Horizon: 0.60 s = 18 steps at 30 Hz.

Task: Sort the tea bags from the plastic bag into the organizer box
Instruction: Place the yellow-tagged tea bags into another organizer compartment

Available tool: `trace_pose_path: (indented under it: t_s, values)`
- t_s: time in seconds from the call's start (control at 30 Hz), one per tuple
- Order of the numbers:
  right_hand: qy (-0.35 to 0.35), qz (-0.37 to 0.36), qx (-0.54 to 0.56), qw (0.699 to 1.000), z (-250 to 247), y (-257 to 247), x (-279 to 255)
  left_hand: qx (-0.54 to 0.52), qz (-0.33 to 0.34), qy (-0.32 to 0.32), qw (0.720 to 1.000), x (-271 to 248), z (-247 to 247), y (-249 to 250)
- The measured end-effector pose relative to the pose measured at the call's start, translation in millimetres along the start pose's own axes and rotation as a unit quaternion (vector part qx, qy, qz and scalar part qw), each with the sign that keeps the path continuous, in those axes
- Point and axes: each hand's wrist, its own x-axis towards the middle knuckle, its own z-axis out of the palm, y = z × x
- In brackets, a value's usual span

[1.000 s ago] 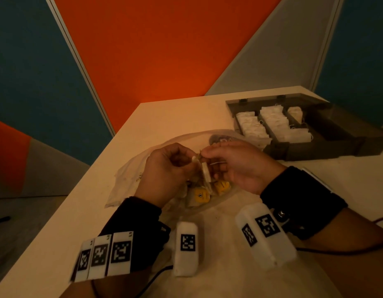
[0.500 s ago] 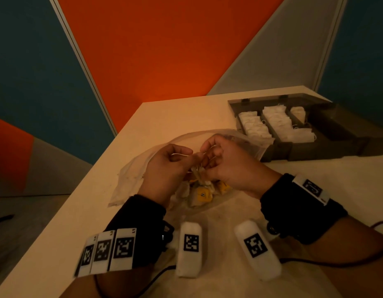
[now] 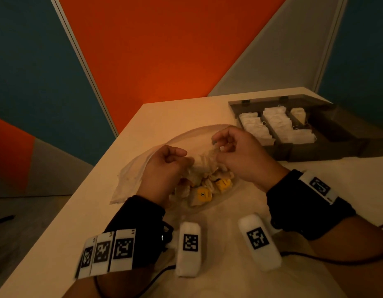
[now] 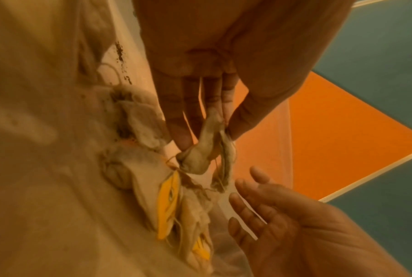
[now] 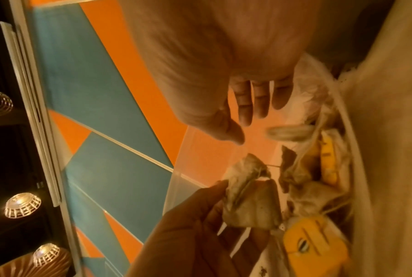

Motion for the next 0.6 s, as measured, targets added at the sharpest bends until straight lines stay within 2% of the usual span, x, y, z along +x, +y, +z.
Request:
trace_pose_path:
  t_s: [0.13,0.27,0.47,0.6]
  values:
    - [-0.058,-0.034,-0.065,0.996,7.3,0.2,-2.2,-0.003,0.032,-0.027,0.999,-3.1,0.7,0.5]
    - [-0.045,-0.053,-0.082,0.994,8.1,1.6,-3.8,-0.039,0.031,-0.044,0.998,-4.9,0.9,0.2]
    - [-0.011,0.057,0.041,0.997,4.3,1.7,-3.2,-0.097,0.014,-0.04,0.994,-6.5,2.4,1.4]
    - [-0.036,0.114,0.134,0.984,4.2,-2.2,-4.6,-0.128,0.007,-0.011,0.992,-7.5,3.3,3.4]
